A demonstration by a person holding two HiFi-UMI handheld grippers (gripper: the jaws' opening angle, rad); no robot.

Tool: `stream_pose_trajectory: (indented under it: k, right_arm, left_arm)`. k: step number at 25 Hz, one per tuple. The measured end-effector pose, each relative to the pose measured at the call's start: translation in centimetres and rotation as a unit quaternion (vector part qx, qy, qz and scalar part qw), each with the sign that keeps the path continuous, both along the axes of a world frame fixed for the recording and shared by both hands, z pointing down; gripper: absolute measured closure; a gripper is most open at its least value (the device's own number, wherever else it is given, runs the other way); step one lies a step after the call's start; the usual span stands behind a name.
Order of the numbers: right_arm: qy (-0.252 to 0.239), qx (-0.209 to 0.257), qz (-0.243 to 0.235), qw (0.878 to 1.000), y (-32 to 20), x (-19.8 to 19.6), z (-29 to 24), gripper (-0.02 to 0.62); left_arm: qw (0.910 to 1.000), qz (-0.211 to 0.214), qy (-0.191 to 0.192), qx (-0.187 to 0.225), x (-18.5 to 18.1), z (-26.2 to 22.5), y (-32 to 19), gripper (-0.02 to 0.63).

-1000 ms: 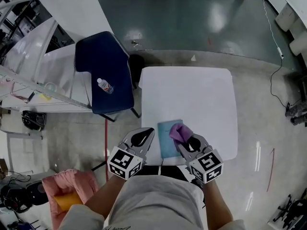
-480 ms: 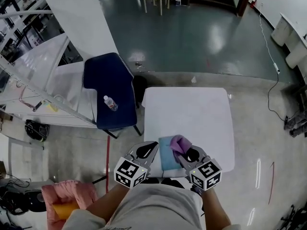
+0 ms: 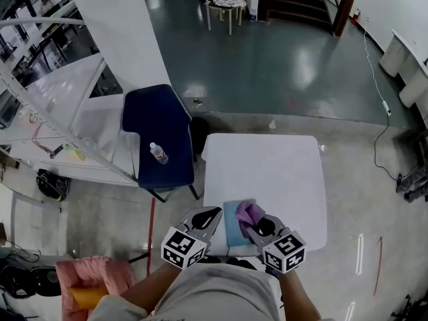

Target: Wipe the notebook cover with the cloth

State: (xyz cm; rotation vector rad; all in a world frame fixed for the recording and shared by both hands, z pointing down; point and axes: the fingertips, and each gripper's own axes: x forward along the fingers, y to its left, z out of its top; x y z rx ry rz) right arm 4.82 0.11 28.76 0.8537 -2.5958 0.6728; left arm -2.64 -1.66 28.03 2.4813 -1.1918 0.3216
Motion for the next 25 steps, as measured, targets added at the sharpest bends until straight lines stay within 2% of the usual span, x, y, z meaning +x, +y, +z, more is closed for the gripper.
stream_pose_trajectory:
  k: [25]
  right_arm:
    - [-0.005, 0.003, -0.01, 1.0, 0.36, -0.37, -0.6, 0.491]
  left_arm:
    - [0.9999, -0.01, 0.003, 0.007, -0.36, -0.8, -0.24, 0.606]
